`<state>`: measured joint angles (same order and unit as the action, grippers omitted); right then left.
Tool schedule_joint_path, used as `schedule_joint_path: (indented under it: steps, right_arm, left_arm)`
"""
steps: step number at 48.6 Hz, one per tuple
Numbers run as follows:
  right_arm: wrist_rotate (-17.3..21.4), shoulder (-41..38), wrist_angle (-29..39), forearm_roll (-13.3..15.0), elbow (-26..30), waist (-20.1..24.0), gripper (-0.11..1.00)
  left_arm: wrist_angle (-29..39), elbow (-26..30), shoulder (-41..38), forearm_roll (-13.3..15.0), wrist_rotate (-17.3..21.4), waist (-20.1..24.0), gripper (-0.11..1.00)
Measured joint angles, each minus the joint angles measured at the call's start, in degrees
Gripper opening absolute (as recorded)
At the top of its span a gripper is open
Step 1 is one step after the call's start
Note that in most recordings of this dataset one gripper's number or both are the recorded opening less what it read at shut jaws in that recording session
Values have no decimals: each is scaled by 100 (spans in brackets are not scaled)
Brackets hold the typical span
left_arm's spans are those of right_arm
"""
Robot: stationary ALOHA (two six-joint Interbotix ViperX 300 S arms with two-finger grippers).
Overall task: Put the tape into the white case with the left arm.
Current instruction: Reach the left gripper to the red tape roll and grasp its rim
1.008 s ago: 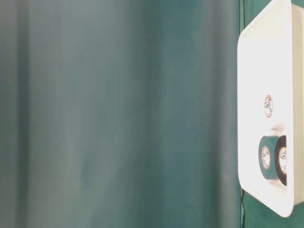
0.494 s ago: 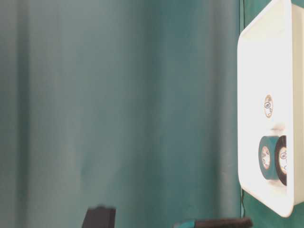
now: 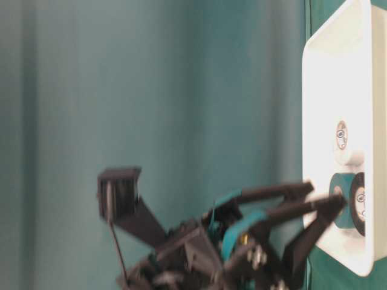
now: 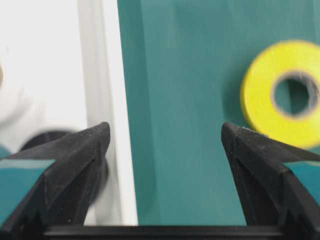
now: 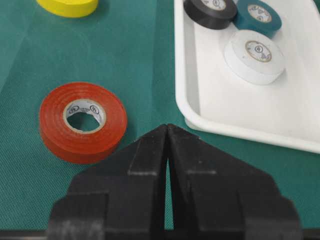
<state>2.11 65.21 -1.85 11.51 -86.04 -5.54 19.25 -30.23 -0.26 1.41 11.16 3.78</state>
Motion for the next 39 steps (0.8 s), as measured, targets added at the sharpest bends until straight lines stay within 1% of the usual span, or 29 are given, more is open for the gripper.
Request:
schedule_joint_path:
  steps: [14,39]
  right_arm:
    - [0,0,0,0,0,-9,-9]
    - [-9,0,0,0,-9,0,-9]
  left_arm:
    - [9,923,-738,0,-9,0,89]
    - [-18,2373,-1872,0,-9,-211,89]
